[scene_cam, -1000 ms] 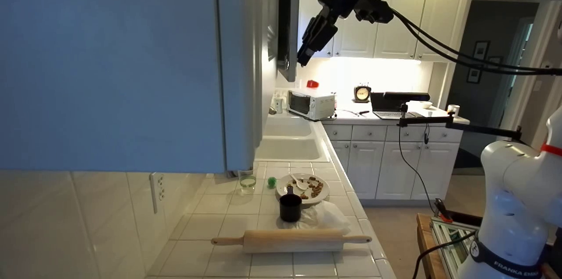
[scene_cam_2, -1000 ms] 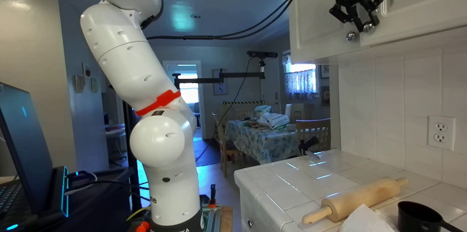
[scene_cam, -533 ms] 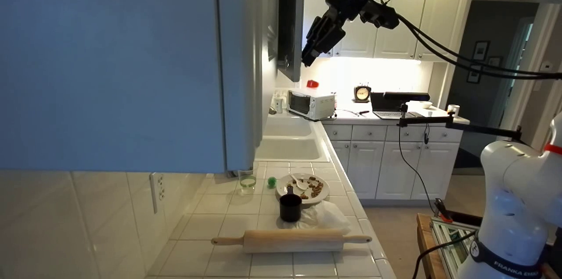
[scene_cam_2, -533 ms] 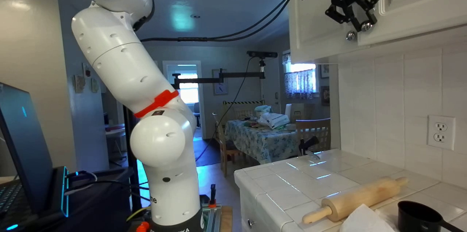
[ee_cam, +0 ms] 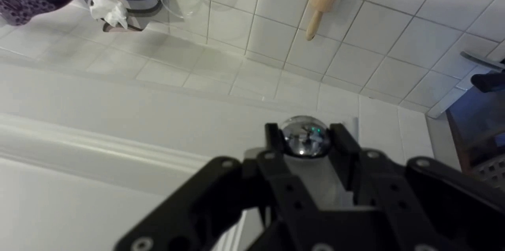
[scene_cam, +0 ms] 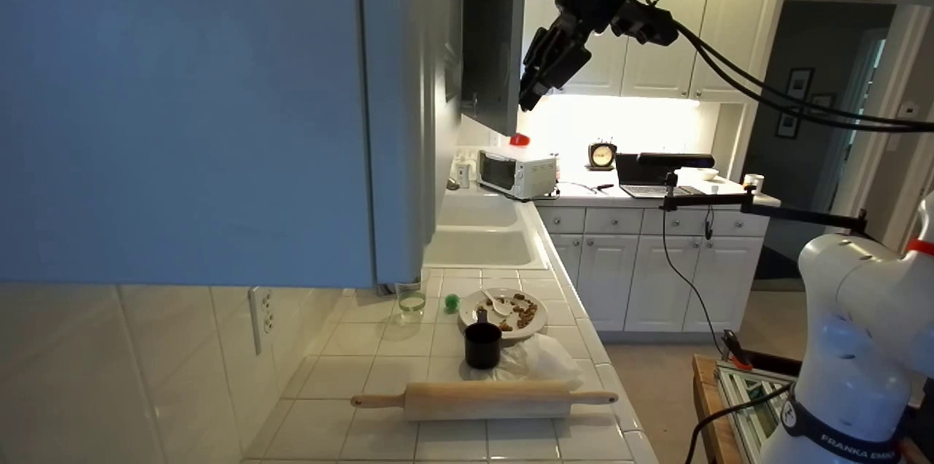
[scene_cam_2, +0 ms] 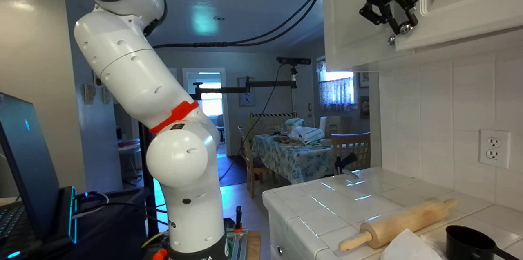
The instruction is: Open the right cabinet door.
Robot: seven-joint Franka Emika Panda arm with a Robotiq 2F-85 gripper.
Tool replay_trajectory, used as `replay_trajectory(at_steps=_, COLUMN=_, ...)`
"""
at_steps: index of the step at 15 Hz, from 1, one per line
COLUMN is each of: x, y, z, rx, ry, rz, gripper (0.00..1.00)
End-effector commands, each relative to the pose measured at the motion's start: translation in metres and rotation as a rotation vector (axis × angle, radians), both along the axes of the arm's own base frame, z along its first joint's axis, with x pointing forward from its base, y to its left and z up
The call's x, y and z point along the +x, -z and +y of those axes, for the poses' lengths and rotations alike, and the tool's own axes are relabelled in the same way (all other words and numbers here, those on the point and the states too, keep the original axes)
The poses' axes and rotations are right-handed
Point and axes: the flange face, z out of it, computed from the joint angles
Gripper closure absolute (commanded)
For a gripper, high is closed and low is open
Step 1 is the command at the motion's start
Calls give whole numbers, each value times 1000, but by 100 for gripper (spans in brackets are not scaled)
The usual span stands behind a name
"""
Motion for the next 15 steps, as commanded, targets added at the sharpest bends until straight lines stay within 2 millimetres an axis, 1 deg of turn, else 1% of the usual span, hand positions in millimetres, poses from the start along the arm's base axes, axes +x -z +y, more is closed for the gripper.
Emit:
replay_trajectory(at_steps=1, x=-35, y=12, z=-9, rx=-35, ry=-12, rz=61, gripper=90)
replay_trajectory(at_steps=9, x=-67, y=15, z=-31, rx=-147, ry=-41, rz=50, gripper=90)
replay_trajectory(at_steps=15, x=-84, y=18, z=-47, rx=-208, ry=-74, rz=34, gripper=90)
